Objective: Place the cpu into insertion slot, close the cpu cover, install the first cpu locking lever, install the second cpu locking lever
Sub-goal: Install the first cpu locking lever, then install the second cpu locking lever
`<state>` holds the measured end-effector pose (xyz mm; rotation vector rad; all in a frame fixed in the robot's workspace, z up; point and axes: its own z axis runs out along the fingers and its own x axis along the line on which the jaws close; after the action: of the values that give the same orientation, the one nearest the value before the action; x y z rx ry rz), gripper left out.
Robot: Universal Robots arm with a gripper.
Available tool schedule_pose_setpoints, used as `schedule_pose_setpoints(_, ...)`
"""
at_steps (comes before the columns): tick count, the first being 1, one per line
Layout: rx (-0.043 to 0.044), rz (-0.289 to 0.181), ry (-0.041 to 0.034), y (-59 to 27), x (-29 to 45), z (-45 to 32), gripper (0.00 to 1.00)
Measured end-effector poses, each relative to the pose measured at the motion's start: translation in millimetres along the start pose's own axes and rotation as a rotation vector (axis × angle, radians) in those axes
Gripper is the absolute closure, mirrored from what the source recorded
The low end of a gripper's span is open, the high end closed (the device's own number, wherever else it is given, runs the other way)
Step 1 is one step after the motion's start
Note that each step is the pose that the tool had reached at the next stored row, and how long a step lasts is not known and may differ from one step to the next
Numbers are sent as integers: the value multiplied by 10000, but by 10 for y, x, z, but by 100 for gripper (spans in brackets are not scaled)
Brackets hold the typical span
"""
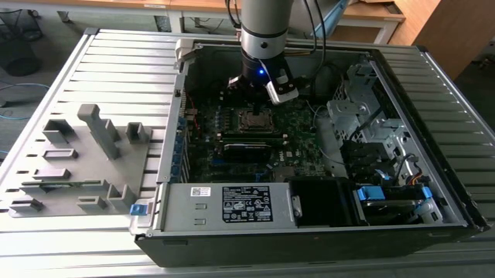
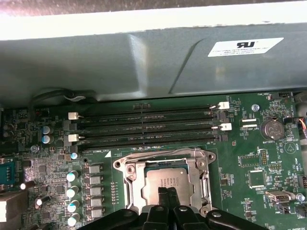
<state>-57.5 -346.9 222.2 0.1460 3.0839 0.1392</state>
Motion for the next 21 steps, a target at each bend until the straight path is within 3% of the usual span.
schedule_pose_setpoints(14,3,0,0,-24,-18,-2,89)
schedule_pose_setpoints(21,27,-1,-1,-18,-22,-68,89)
